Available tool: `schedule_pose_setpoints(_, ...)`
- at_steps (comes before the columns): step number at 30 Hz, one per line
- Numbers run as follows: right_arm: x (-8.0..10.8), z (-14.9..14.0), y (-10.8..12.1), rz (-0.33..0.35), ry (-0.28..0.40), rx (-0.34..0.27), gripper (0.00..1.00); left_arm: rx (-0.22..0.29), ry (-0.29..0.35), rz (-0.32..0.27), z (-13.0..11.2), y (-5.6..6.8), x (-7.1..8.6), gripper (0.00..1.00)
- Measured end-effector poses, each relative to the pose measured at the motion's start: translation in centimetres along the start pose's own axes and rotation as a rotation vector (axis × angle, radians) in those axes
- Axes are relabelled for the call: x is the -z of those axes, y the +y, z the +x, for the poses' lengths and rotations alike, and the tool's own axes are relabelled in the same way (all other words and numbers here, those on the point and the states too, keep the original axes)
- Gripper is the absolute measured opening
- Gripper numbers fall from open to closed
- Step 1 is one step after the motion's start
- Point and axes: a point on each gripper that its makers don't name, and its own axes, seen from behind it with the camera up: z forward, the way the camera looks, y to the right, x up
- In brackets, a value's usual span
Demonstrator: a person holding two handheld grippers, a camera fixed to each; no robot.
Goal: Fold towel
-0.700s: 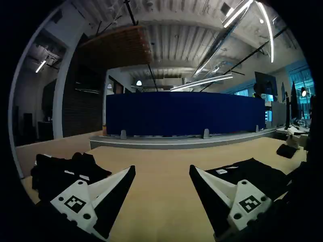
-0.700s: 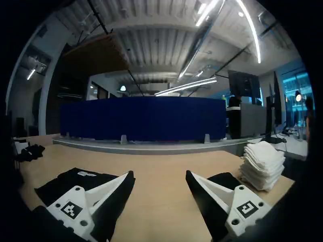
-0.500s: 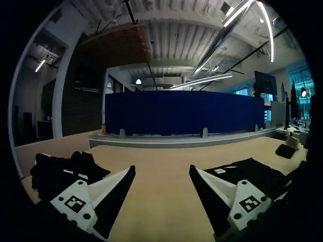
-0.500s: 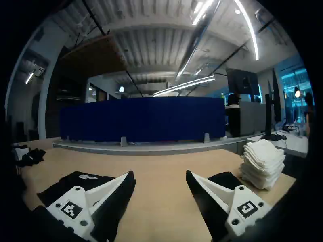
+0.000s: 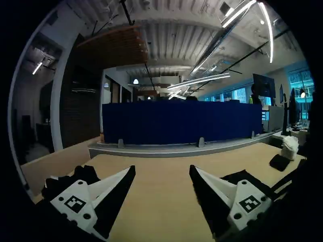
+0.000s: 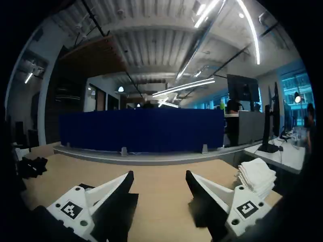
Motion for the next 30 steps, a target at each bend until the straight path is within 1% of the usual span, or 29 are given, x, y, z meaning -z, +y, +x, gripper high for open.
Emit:
schedule_pose_setpoints(6, 0.6, 3.4, -0.1, -0.005, -0.012, 0.027, 1.0, 0.001, -0.005, -0.013, 3.9, 0.4, 0.2, 0.99)
schedule_pose_setpoints(12, 1.1, 5.2, -0.4, -0.004, -0.026, 0.043, 1.0, 0.006, -0.003, -0.029, 6.4, 0.6, 0.0, 0.99)
schedule_pose_setpoints(15, 1.2, 5.7, -0.6, -0.002, -0.031, 0.049, 1.0, 0.006, -0.008, -0.036, 7.0, 0.8, -0.1, 0.99)
schedule_pose_setpoints(18, 1.3, 6.0, -1.0, 0.007, -0.043, 0.047, 1.0, 0.003, -0.025, -0.051, 7.1, 1.0, -0.1, 0.99)
schedule_pose_setpoints(21, 1.3, 6.2, -1.4, 0.021, -0.058, 0.047, 1.0, -0.008, -0.06, -0.079, 6.8, 1.7, -0.1, 0.99)
schedule_pose_setpoints(24, 1.2, 6.1, -2.0, 0.048, -0.087, 0.049, 1.0, -0.027, -0.092, -0.112, 6.5, 2.2, 0.0, 0.99)
schedule_pose_setpoints(27, 1.2, 5.5, -2.8, 0.091, -0.137, 0.059, 1.0, -0.054, -0.126, -0.143, 6.1, 2.6, 0.1, 0.99)
schedule_pose_setpoints(30, 1.4, 4.7, -3.5, 0.138, -0.199, 0.076, 1.0, -0.079, -0.167, -0.192, 5.4, 3.4, 0.4, 0.99)
